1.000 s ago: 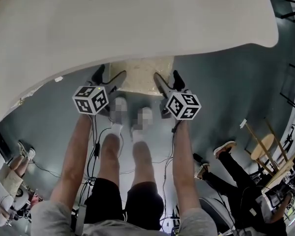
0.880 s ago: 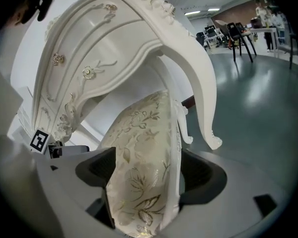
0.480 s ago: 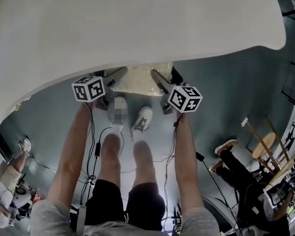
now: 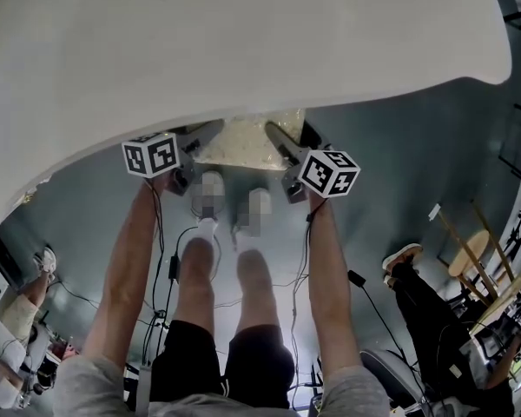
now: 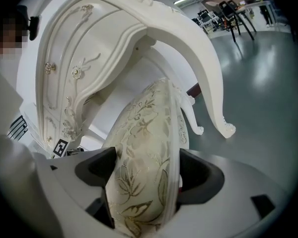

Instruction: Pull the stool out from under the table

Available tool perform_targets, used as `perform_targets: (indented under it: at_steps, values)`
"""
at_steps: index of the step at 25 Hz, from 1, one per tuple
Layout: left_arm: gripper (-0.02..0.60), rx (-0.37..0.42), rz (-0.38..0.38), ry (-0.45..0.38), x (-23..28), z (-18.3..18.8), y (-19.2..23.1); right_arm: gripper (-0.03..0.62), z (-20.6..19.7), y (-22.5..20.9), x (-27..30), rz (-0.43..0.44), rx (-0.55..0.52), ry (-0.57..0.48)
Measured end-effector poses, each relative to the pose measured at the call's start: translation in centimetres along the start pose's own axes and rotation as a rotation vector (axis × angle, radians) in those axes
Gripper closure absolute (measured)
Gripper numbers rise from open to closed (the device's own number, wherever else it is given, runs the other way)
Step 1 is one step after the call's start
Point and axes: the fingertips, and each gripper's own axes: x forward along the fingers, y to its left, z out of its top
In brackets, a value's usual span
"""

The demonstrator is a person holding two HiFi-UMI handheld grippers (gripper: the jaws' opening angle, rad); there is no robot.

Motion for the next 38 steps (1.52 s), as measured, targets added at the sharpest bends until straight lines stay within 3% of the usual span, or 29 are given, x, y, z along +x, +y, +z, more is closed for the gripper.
perform_targets:
  at_steps: [12,17,29,38]
  values:
    - [0.166,-0.010,0.038,-0.040,-0.9,0.9,-1.2,0.189,1.4,0.9,-1.5,-0.085,-0.021,-0.061]
    - [0.166,0.026,0.074,-0.041,-2.0,1.3,-3.5,0.189,1.5,1.4,-3.9,-0.107,0.029,-0.069]
    - [0.169,0.073,0.053,0.068,-1.0,-4.1,-10.4,0.191,-2.2,-0.8,-12.9,-0.141,0.131,-0.128]
    - [0.169,0.172,-0.011,0.117,0.3,-7.4,-16.7,0.191,-4.0,-2.2,-21.0,-0.195,0.168,-0.243]
